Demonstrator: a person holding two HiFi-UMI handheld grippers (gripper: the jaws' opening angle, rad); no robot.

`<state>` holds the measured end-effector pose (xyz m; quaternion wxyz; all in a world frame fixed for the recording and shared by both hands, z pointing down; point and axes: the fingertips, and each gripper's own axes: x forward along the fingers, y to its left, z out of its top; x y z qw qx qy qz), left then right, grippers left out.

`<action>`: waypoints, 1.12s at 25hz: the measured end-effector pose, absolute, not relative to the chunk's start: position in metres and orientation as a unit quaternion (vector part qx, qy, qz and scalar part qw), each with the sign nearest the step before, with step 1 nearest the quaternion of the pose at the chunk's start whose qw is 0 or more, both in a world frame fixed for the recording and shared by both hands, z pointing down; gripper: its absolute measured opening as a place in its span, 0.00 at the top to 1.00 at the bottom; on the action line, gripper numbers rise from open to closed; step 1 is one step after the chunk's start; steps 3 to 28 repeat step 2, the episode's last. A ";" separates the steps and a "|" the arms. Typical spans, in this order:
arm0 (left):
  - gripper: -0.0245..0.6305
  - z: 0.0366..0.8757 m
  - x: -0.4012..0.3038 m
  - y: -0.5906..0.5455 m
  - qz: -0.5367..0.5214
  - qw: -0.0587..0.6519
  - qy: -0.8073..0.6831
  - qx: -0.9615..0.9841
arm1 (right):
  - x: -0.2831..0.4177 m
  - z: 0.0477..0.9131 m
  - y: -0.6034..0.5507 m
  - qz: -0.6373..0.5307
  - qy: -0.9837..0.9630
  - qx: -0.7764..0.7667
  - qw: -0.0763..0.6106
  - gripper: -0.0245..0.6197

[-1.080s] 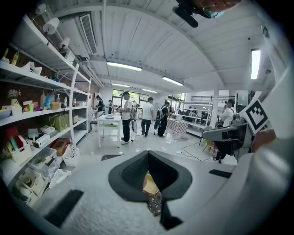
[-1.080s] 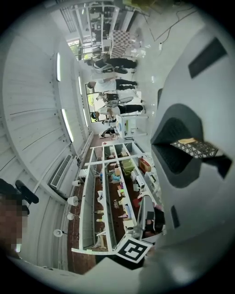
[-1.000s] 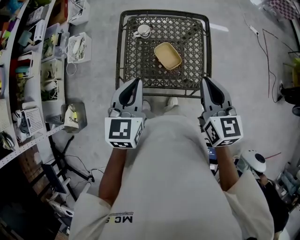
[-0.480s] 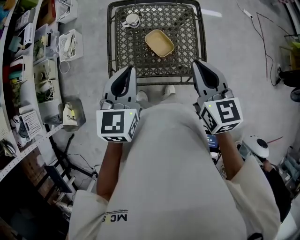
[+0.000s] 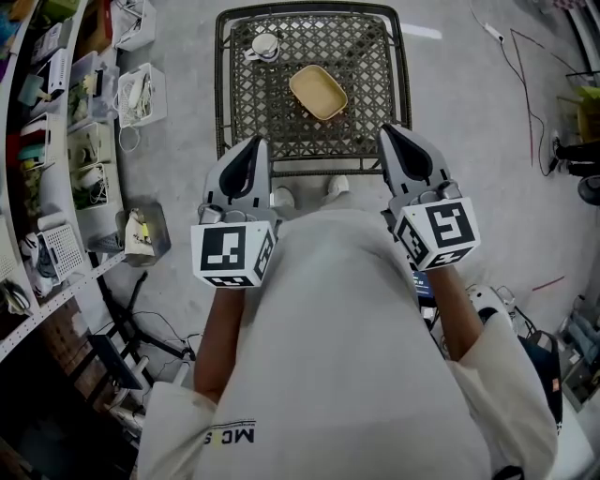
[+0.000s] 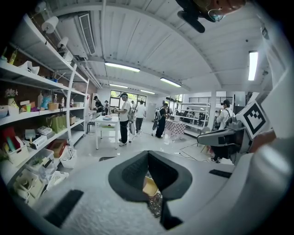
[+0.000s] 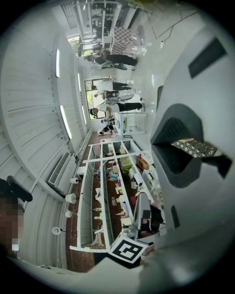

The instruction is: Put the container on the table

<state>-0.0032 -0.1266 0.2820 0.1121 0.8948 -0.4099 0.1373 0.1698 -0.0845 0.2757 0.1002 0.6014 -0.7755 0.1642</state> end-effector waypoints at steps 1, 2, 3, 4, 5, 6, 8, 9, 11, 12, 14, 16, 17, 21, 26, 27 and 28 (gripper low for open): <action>0.93 0.282 -0.004 -0.127 0.137 0.112 -0.410 0.895 | 0.170 0.275 -0.085 0.164 -0.775 0.602 0.100 0.94; 0.93 0.281 -0.004 -0.127 0.136 0.113 -0.411 0.894 | 0.170 0.275 -0.085 0.164 -0.775 0.602 0.100 0.94; 0.93 0.281 -0.004 -0.127 0.136 0.113 -0.411 0.894 | 0.170 0.275 -0.085 0.164 -0.775 0.602 0.100 0.94; 0.93 0.281 -0.004 -0.127 0.136 0.113 -0.411 0.894 | 0.170 0.275 -0.085 0.164 -0.775 0.602 0.100 0.94; 0.93 0.281 -0.004 -0.127 0.136 0.113 -0.411 0.894 | 0.170 0.275 -0.085 0.164 -0.775 0.602 0.100 0.94; 0.93 0.281 -0.004 -0.127 0.136 0.113 -0.411 0.894 | 0.170 0.275 -0.085 0.164 -0.775 0.602 0.100 0.94; 0.93 0.281 -0.004 -0.127 0.136 0.113 -0.411 0.894 | 0.170 0.275 -0.085 0.164 -0.775 0.602 0.100 0.94; 0.93 0.281 -0.004 -0.127 0.136 0.113 -0.411 0.894 | 0.170 0.275 -0.085 0.164 -0.775 0.602 0.100 0.94; 0.93 0.281 -0.004 -0.127 0.136 0.113 -0.411 0.894 | 0.170 0.275 -0.085 0.164 -0.775 0.602 0.100 0.94; 0.93 0.281 -0.004 -0.127 0.136 0.113 -0.411 0.894 | 0.170 0.275 -0.085 0.164 -0.775 0.602 0.100 0.94; 0.93 0.281 -0.004 -0.127 0.136 0.113 -0.411 0.894 | 0.170 0.275 -0.085 0.164 -0.775 0.602 0.100 0.94; 0.93 0.281 -0.004 -0.127 0.136 0.113 -0.411 0.894 | 0.170 0.275 -0.085 0.164 -0.775 0.602 0.100 0.94; 0.93 0.281 -0.004 -0.127 0.136 0.113 -0.411 0.894 | 0.170 0.275 -0.085 0.164 -0.775 0.602 0.100 0.94; 0.93 0.281 -0.004 -0.127 0.136 0.113 -0.411 0.894 | 0.170 0.275 -0.085 0.164 -0.775 0.602 0.100 0.94; 0.93 0.281 -0.004 -0.127 0.136 0.113 -0.411 0.894 | 0.170 0.275 -0.085 0.164 -0.775 0.602 0.100 0.94; 0.93 0.281 -0.004 -0.127 0.136 0.113 -0.411 0.894 | 0.170 0.275 -0.085 0.164 -0.775 0.602 0.100 0.94; 0.93 0.281 -0.004 -0.127 0.136 0.113 -0.411 0.894 | 0.170 0.275 -0.085 0.164 -0.775 0.602 0.100 0.94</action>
